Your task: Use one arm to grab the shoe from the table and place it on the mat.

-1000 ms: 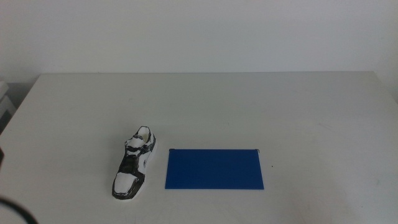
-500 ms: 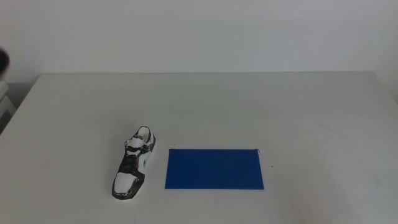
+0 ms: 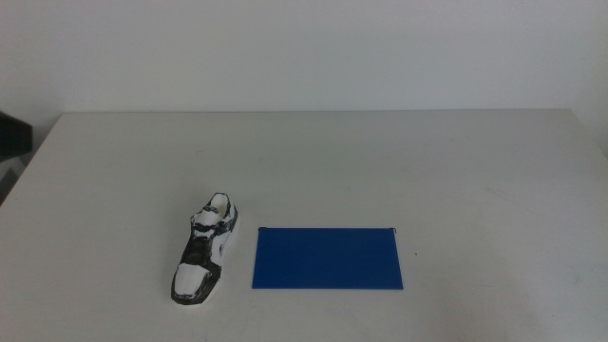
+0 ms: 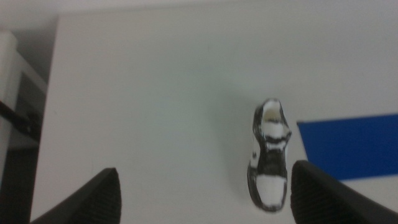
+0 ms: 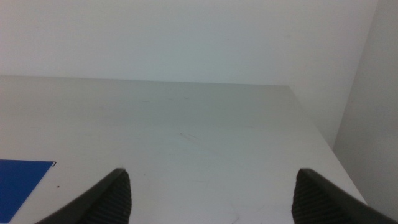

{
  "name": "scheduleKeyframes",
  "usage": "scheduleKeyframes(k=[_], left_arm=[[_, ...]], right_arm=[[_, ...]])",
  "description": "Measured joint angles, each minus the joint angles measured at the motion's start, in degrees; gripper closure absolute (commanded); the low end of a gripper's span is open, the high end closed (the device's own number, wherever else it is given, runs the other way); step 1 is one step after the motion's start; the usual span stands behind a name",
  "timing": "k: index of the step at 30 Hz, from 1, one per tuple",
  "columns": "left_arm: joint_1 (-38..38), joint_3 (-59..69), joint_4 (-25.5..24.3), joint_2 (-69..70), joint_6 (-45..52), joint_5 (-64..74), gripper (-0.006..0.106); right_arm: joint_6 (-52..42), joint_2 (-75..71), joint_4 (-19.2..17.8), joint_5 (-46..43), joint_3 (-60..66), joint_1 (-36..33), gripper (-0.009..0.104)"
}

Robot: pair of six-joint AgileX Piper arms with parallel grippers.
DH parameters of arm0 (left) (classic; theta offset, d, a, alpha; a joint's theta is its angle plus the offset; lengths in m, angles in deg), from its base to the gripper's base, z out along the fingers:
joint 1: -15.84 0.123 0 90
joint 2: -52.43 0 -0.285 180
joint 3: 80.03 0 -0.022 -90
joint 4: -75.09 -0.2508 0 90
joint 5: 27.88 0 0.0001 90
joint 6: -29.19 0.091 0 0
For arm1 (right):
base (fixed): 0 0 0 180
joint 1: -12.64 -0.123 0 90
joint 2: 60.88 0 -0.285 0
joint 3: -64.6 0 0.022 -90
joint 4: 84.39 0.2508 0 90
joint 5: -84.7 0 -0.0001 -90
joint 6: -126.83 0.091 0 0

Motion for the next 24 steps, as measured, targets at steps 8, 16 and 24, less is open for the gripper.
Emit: scheduleKeyframes(k=[8, 16, 24], left_arm=[[-1.0, -12.0, 0.8, -14.2, -0.4, 12.6, 0.007], [-12.4, -19.2, -6.4, -27.0, -8.7, 16.0, 0.007], [-18.9, -22.5, -10.1, -38.1, -15.6, 15.7, 0.007]], right_arm=[[0.0, 0.0, 0.0, 0.0, 0.0, 0.0, 0.029], [0.0, 0.0, 0.0, 0.0, 0.0, 0.0, 0.029], [0.0, 0.0, 0.0, 0.0, 0.0, 0.0, 0.029]])
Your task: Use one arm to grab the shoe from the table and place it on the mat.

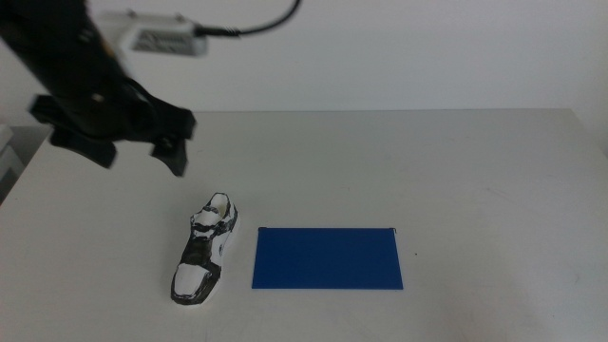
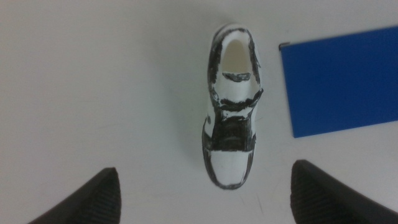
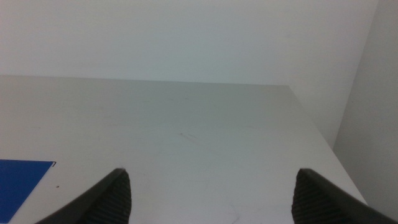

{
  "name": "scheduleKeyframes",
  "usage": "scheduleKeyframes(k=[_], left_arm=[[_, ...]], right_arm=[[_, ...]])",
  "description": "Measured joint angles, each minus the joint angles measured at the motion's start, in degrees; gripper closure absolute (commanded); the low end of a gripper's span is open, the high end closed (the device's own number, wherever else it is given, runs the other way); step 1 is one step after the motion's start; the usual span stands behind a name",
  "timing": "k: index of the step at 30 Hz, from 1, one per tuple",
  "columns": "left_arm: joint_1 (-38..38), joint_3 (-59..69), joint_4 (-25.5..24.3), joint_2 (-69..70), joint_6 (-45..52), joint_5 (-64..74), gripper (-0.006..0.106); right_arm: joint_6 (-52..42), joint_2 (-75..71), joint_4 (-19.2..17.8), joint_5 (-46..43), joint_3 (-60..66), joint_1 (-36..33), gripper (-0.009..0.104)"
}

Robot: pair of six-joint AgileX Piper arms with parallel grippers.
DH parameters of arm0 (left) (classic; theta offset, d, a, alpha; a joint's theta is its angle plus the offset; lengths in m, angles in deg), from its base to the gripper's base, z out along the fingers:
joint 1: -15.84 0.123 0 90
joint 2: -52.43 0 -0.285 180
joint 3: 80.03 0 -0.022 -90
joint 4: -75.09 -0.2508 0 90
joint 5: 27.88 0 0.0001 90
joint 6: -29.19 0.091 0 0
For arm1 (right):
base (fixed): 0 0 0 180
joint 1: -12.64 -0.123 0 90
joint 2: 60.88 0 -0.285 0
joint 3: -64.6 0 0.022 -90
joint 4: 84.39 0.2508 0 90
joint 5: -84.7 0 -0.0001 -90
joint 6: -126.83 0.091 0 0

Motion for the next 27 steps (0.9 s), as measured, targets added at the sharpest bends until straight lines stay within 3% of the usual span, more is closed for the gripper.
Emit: scheduleKeyframes(k=[6, 15, 27], left_arm=[[-1.1, 0.0, 0.7, -8.2, -0.2, -2.5, 0.007], [-1.1, 0.0, 6.4, -17.1, 3.2, -6.5, 0.007], [-1.1, -0.1, 7.3, -24.1, 5.3, -9.6, 0.007]], right_arm=[[0.0, 0.0, 0.0, 0.0, 0.0, 0.0, 0.029], [0.0, 0.0, 0.0, 0.0, 0.0, 0.0, 0.029], [0.0, 0.0, 0.0, 0.0, 0.0, 0.0, 0.029]])
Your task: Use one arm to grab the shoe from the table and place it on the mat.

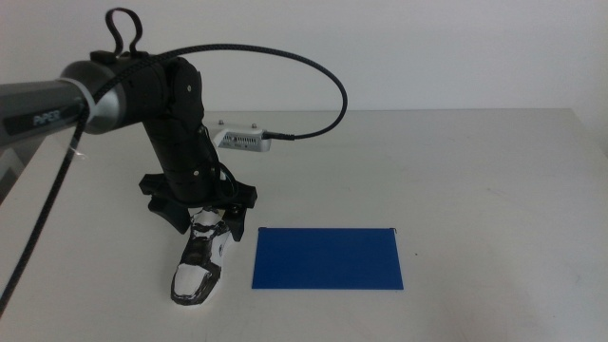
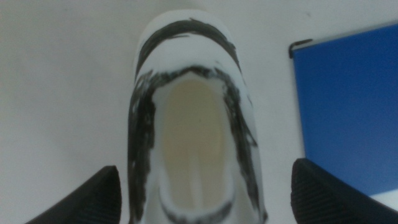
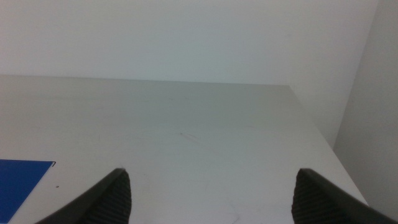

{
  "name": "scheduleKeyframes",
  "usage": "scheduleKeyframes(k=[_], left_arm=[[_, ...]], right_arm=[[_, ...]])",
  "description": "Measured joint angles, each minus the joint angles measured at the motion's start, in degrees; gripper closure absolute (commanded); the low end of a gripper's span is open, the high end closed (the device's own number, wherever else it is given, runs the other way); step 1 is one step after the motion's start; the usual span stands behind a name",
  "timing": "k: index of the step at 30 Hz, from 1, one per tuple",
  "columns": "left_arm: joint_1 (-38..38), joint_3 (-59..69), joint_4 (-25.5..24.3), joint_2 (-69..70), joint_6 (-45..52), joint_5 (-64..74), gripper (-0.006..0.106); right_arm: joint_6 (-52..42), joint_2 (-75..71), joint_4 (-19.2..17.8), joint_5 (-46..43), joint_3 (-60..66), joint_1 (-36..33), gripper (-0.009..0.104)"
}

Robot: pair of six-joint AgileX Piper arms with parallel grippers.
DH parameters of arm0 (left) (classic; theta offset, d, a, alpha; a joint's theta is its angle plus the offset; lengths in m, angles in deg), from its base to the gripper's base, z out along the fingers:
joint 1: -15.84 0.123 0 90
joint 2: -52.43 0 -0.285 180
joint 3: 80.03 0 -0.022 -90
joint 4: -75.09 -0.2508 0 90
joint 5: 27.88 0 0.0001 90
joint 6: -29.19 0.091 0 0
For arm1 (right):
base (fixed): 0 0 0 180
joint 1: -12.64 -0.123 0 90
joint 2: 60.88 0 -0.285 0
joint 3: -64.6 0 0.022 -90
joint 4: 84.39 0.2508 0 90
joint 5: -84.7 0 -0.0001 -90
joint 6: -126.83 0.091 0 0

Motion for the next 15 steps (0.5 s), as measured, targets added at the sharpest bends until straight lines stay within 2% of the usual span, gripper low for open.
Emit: scheduleKeyframes(k=[8, 11, 15], left_arm=[[0.0, -0.4, 0.0, -2.6, 0.0, -1.4, 0.01], [0.0, -0.4, 0.2, -2.9, 0.0, -1.4, 0.018], [0.0, -0.4, 0.2, -2.9, 0.1, -1.4, 0.037]], right_arm=[[0.0, 0.0, 0.0, 0.0, 0.0, 0.0, 0.029], [0.0, 0.0, 0.0, 0.0, 0.0, 0.0, 0.029], [0.0, 0.0, 0.0, 0.0, 0.0, 0.0, 0.029]])
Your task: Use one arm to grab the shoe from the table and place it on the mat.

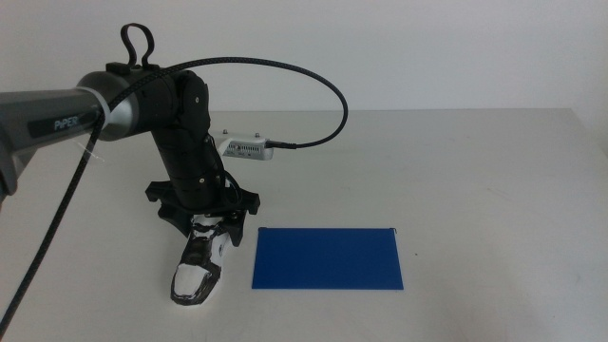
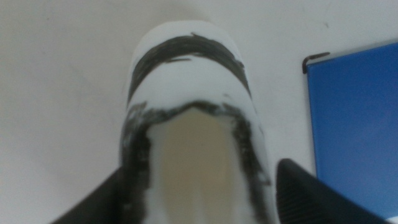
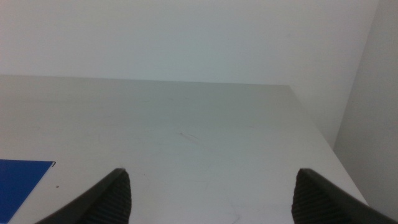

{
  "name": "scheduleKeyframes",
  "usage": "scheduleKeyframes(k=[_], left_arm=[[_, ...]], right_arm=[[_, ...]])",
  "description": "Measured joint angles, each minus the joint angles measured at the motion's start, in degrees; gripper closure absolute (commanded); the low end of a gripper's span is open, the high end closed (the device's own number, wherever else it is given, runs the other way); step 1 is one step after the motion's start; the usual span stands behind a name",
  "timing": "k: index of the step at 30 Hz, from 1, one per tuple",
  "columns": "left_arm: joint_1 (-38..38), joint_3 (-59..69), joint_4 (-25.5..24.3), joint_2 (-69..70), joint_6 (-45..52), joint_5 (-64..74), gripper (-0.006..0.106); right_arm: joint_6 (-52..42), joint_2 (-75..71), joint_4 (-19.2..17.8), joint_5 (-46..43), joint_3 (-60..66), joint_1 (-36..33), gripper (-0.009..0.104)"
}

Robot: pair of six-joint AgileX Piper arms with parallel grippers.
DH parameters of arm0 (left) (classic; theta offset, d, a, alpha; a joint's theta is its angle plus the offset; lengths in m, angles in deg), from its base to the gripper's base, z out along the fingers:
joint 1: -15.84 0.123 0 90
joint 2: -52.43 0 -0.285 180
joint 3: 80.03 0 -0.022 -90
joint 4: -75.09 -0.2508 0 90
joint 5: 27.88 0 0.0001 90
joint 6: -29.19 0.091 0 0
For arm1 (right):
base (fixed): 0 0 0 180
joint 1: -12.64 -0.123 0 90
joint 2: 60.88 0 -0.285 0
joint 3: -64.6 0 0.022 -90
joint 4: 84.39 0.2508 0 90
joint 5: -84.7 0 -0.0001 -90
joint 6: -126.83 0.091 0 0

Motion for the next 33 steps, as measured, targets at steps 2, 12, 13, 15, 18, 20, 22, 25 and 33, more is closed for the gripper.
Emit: scheduleKeyframes(k=[2, 12, 13, 15, 18, 20, 22, 25, 33], left_arm=[[0.0, 0.0, 0.0, 0.0, -0.1, 0.0, 0.051], [0.0, 0.0, -1.5, 0.1, -1.0, 0.2, 0.102], [0.0, 0.0, -1.7, 0.1, -1.0, 0.3, 0.102], [0.0, 0.0, -2.2, 0.3, -1.1, 0.9, 0.102], [0.0, 0.0, -2.4, 1.7, -1.3, 1.8, 0.102], [0.0, 0.0, -2.4, 3.1, -1.9, 2.1, 0.102], [0.0, 0.0, -2.4, 4.5, -2.8, 2.5, 0.102], [-0.6, 0.0, -2.4, 6.5, -5.1, 2.9, 0.102], [-5.4, -0.7, -4.2, 7.8, -12.2, 5.1, 0.102]], right_arm=[[0.0, 0.0, 0.0, 0.0, 0.0, 0.0, 0.029], [0.0, 0.0, 0.0, 0.0, 0.0, 0.0, 0.029], [0.0, 0.0, 0.0, 0.0, 0.0, 0.0, 0.029], [0.0, 0.0, 0.0, 0.0, 0.0, 0.0, 0.029], [0.0, 0.0, 0.0, 0.0, 0.0, 0.0, 0.029], [0.0, 0.0, 0.0, 0.0, 0.0, 0.0, 0.029], [0.0, 0.0, 0.0, 0.0, 0.0, 0.0, 0.029], [0.0, 0.0, 0.0, 0.0, 0.0, 0.0, 0.029], [0.0, 0.0, 0.0, 0.0, 0.0, 0.0, 0.029]])
